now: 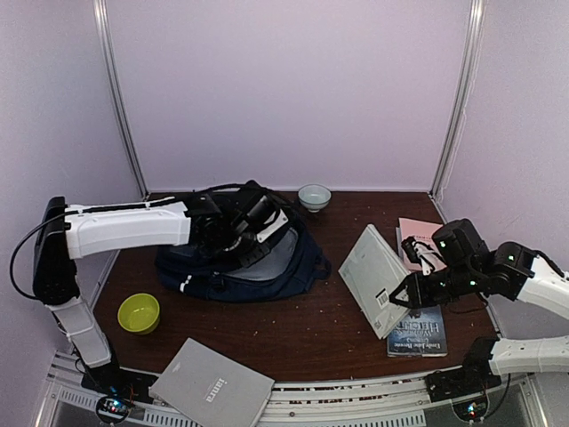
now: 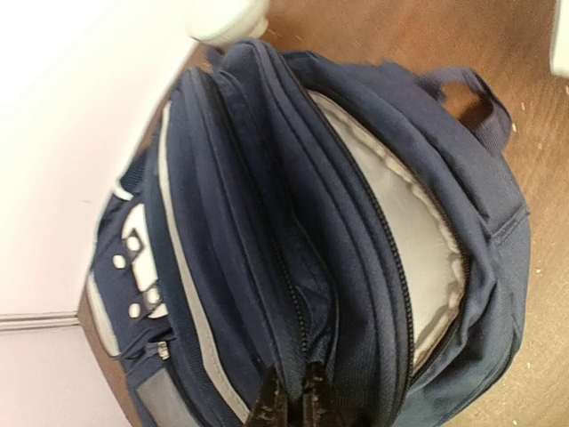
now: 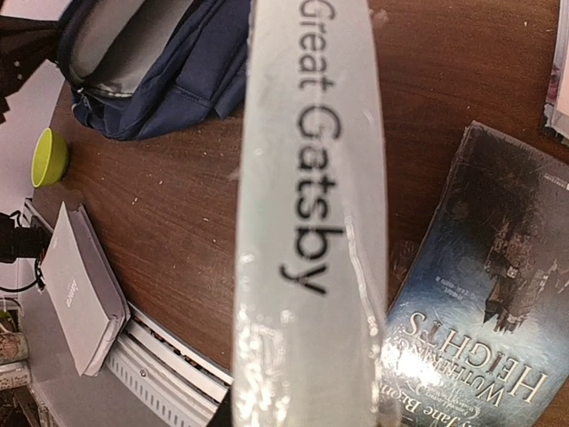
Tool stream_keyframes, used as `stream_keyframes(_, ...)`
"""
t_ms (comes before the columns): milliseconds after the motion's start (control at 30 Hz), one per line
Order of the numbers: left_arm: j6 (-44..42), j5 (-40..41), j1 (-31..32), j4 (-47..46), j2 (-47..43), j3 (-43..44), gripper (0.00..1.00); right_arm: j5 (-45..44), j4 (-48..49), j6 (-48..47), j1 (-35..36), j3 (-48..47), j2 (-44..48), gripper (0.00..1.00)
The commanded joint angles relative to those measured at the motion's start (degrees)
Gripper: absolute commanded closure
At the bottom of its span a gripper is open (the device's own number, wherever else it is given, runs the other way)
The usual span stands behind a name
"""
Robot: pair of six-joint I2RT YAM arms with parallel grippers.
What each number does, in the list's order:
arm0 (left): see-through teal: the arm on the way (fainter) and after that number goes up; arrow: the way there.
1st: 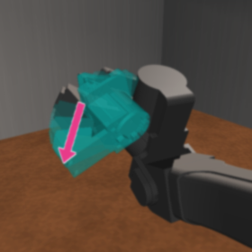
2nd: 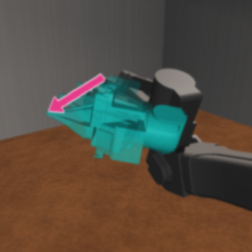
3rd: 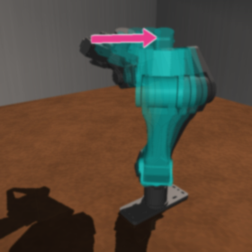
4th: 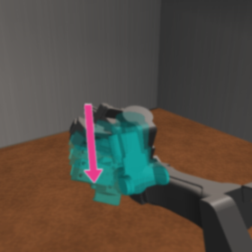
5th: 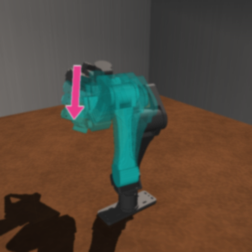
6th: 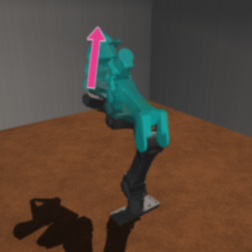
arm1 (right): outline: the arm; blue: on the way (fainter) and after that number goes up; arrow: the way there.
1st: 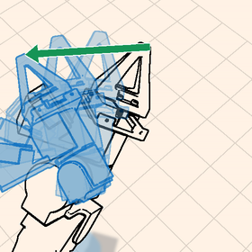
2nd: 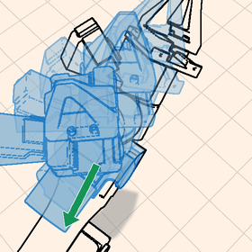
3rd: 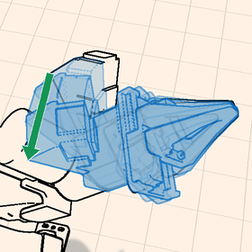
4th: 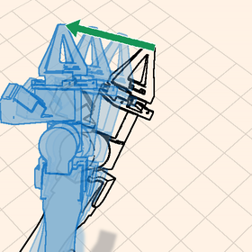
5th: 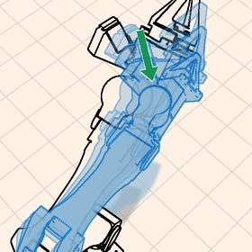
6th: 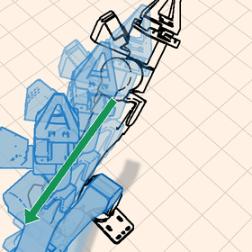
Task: Pack the student bag
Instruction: Open the second largest pocket of the student bag, then place the book in the second largest pocket of the bag.
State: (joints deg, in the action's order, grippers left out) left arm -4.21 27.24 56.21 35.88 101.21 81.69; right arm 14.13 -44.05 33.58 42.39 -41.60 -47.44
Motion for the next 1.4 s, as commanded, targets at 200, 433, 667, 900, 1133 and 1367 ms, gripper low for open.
stream_keyframes(200,-2.11,1.6,1.35,-6.12,-15.41,-3.45,1.0,11.08,21.92,2.79,6.35,-2.02,-2.37,1.0)
stream_keyframes(433,-3.04,-10.34,3.45,-12.29,-23.42,-9.56,1.0,22.24,41.64,12.52,7.99,-1.62,-14.62,1.0)
stream_keyframes(667,-11.53,-11.38,10.28,-18.87,-29.92,-17.07,1.0,26.95,42.75,13.74,8.02,-10.27,-29.57,1.0)
stream_keyframes(900,-14.16,-12.06,10.77,-28.14,-35.72,-23.49,1.0,27.1,44.44,15.54,7.89,-19.04,-43.33,0.98)
stream_keyframes(1133,-12.58,-13.93,10.77,-28.85,-36.47,-24.89,1.0,17.46,49.3,21.93,7.95,-29.14,-55.2,0.74)
stream_keyframes(1367,-11.98,-10.97,10.68,-29.83,-39.55,-27.85,1.0,5.79,40.93,17.52,6.97,-33.16,-56.41,0.44)
